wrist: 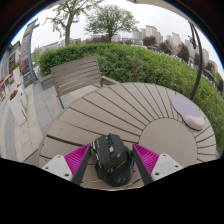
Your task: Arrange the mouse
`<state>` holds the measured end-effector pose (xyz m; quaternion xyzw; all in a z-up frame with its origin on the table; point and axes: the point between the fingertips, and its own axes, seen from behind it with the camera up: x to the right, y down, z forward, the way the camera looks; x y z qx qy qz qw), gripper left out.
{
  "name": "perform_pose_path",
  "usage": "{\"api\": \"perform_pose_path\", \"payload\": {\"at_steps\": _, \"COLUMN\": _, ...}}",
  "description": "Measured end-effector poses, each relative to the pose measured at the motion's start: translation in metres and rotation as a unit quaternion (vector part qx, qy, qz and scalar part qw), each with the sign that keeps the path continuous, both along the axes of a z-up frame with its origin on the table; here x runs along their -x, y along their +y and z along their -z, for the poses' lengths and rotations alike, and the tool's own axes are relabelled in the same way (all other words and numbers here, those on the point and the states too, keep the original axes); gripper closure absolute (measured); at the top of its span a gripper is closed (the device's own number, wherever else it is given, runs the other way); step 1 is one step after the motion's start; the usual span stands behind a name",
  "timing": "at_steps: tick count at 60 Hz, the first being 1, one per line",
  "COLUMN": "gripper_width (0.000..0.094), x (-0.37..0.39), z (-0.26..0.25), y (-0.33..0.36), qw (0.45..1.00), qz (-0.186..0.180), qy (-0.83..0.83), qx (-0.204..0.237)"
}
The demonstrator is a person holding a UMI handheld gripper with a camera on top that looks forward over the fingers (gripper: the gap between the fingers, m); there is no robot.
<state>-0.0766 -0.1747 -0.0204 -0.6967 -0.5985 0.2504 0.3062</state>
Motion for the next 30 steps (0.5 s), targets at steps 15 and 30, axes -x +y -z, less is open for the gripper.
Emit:
{"api": "perform_pose_path", "payload": {"at_steps": 15, "gripper_width": 0.0133, "x": 0.0028, "z": 0.0019, "y": -0.0024, "qw": 1.0, "qz": -0.023, "qy": 0.0, "qx": 0.005}}
{"api": "perform_pose_path", "payload": {"at_steps": 30, "gripper_width": 0.0366, "x": 0.0039, "z": 0.0011, "y": 0.0033, "qw": 0.998, "qz": -0.048, "qy": -0.017, "qx": -0.021}}
